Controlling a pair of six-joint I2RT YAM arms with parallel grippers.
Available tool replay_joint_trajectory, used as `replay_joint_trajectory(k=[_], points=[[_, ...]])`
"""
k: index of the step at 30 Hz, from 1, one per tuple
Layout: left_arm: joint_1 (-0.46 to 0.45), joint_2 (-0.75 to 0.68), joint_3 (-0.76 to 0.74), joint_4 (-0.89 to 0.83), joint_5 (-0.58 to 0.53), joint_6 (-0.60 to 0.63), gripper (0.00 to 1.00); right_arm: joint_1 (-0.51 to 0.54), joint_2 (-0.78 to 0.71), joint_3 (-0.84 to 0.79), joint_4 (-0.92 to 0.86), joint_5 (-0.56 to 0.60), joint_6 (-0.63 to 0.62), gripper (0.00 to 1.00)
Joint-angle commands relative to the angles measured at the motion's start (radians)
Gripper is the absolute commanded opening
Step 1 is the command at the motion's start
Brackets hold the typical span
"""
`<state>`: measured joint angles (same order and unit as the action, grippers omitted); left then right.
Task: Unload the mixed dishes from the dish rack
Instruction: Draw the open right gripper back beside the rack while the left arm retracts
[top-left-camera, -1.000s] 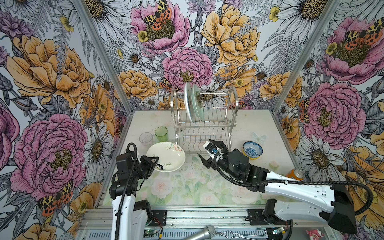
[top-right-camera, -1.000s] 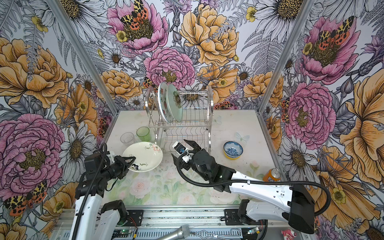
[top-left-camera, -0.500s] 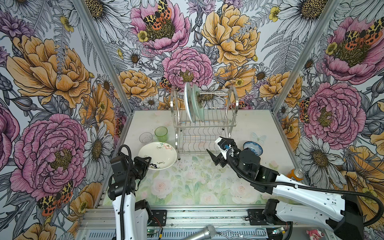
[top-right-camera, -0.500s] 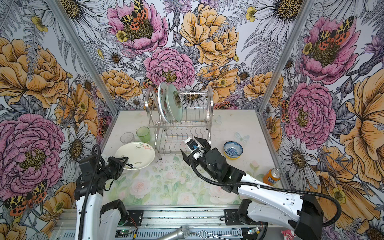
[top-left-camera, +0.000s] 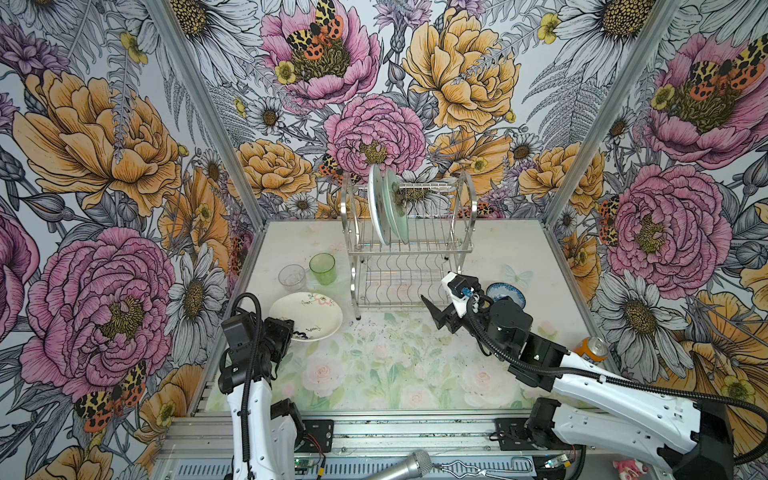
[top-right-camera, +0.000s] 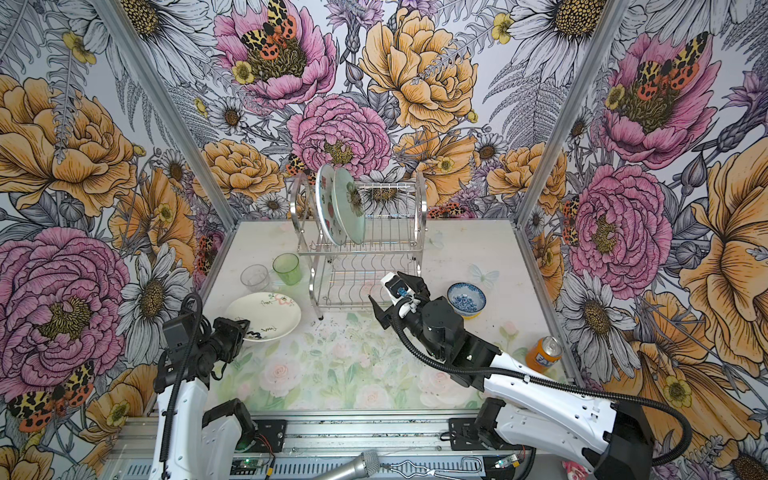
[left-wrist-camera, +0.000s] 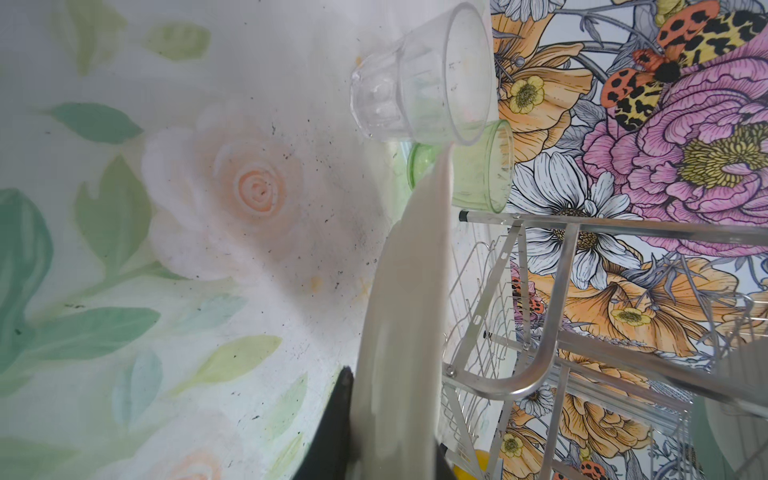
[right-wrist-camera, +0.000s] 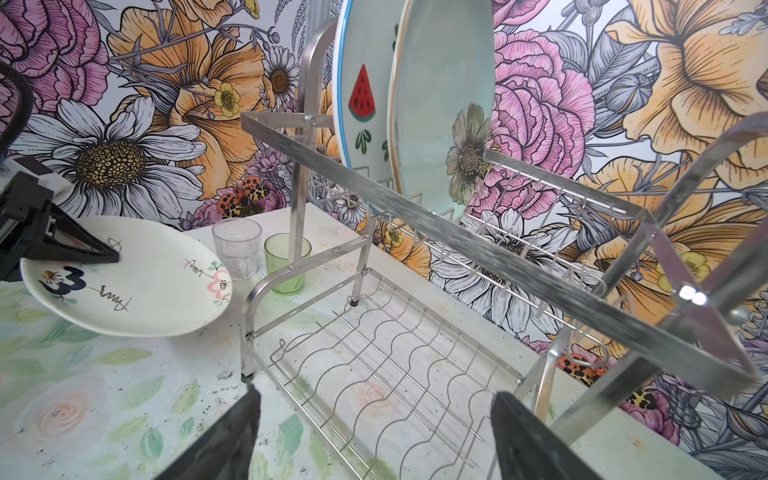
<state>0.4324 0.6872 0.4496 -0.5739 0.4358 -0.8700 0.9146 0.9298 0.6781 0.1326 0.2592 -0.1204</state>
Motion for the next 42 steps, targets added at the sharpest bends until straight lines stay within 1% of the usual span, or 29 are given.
replay_joint_trajectory(k=[1,6,15,25,35,36,38,42], points=[[0.010,0.030,-0.015,0.163,-0.033,0.012,0.00,-0.008,-0.021,-0.017,0.004,-0.021,0.021,0.89],[0.009,0.103,-0.027,0.215,-0.055,0.019,0.00,-0.016,-0.033,-0.026,0.002,-0.018,0.018,0.89],[0.009,0.181,-0.042,0.278,-0.096,0.022,0.00,-0.037,-0.039,-0.033,0.002,-0.028,0.026,0.89],[0.004,0.278,-0.066,0.378,-0.114,-0.013,0.00,-0.048,-0.048,-0.033,-0.003,-0.028,0.027,0.89],[-0.021,0.408,-0.058,0.453,-0.132,-0.013,0.00,-0.056,-0.051,-0.027,-0.019,-0.028,0.028,0.89],[-0.021,0.419,-0.059,0.461,-0.131,-0.013,0.08,-0.057,-0.054,-0.026,-0.022,-0.027,0.027,0.89],[-0.022,0.437,-0.059,0.470,-0.125,-0.012,0.16,-0.057,-0.056,-0.024,-0.024,-0.025,0.026,0.89],[-0.022,0.465,-0.058,0.479,-0.121,-0.009,0.42,-0.059,-0.056,-0.020,-0.030,-0.024,0.027,0.89]])
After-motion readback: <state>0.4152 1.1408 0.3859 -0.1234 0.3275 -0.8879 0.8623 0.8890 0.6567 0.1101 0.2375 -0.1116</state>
